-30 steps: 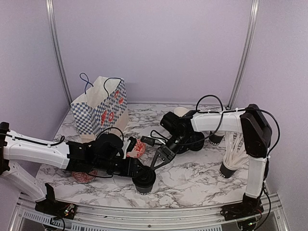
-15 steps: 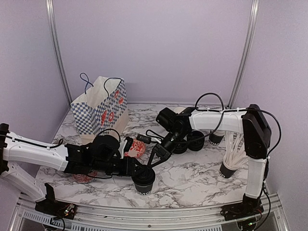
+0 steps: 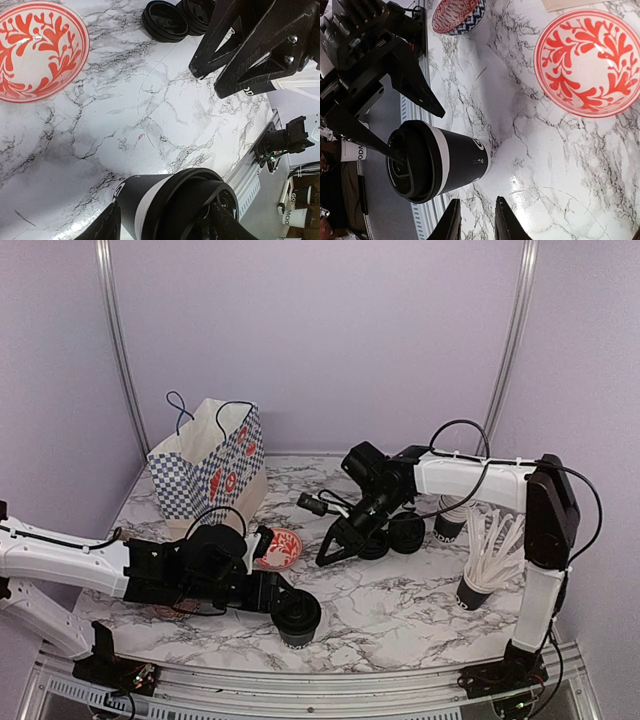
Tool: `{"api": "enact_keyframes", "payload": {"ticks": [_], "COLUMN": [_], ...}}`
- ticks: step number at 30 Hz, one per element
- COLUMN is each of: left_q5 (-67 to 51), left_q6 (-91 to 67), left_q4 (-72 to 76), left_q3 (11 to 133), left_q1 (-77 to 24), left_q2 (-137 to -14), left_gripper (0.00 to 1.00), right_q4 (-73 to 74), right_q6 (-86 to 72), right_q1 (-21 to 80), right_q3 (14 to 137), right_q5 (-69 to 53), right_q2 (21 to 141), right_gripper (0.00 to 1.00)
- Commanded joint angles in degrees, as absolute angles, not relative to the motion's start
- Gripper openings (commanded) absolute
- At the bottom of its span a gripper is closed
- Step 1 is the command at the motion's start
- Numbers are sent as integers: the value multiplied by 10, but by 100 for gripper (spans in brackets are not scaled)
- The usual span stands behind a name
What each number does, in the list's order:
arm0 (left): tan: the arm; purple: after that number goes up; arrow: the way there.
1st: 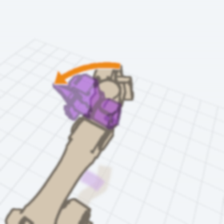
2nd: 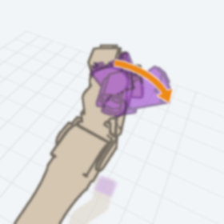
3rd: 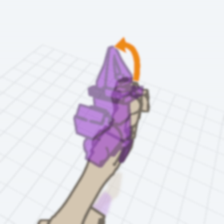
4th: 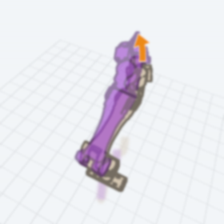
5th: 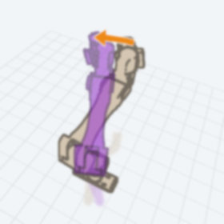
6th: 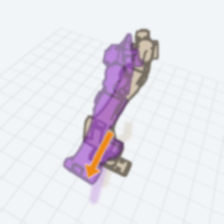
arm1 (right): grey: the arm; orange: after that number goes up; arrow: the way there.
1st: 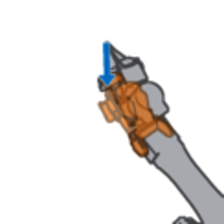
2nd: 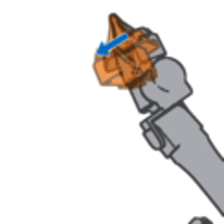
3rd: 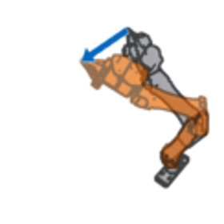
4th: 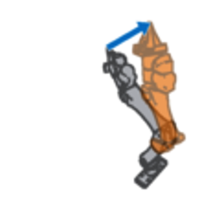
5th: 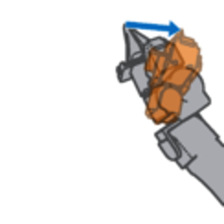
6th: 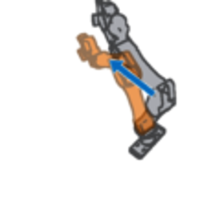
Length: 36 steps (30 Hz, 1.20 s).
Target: Pack the takeout coffee
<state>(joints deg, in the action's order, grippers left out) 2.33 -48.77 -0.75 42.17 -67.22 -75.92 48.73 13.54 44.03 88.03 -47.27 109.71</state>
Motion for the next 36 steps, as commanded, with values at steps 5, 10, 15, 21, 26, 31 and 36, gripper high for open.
{"api": "enact_keyframes", "payload": {"ticks": [5, 10, 15, 21, 26, 31, 36], "left_q5": [99, 115, 73, 60, 51, 48, 45], "left_q6": [-488, -571, -589, -584, -582, -580, -580], "left_q4": [-64, -131, -140, -130, -115, -112, -104], "left_q3": [447, 417, 406, 411, 404, 399, 392], "left_q1": [-679, -679, -679, -679, -679, -678, -678], "left_q2": [-692, -642, -651, -677, -686, -689, -690], "left_gripper": [70, 59, 50, 46, 44, 42, 41], "right_q4": [486, 485, 510, 515, 513, 511, 510], "right_q6": [154, 163, 189, 187, 183, 174, 166], "right_q1": [432, 433, 440, 461, 477, 481, 483], "right_q3": [839, 793, 785, 790, 792, 802, 811], "right_q5": [-491, -569, -611, -612, -601, -584, -582], "right_q2": [1057, 1055, 1074, 1087, 1095, 1109, 1121], "right_gripper": [25, 32, 38, 39, 39, 38, 37]}}
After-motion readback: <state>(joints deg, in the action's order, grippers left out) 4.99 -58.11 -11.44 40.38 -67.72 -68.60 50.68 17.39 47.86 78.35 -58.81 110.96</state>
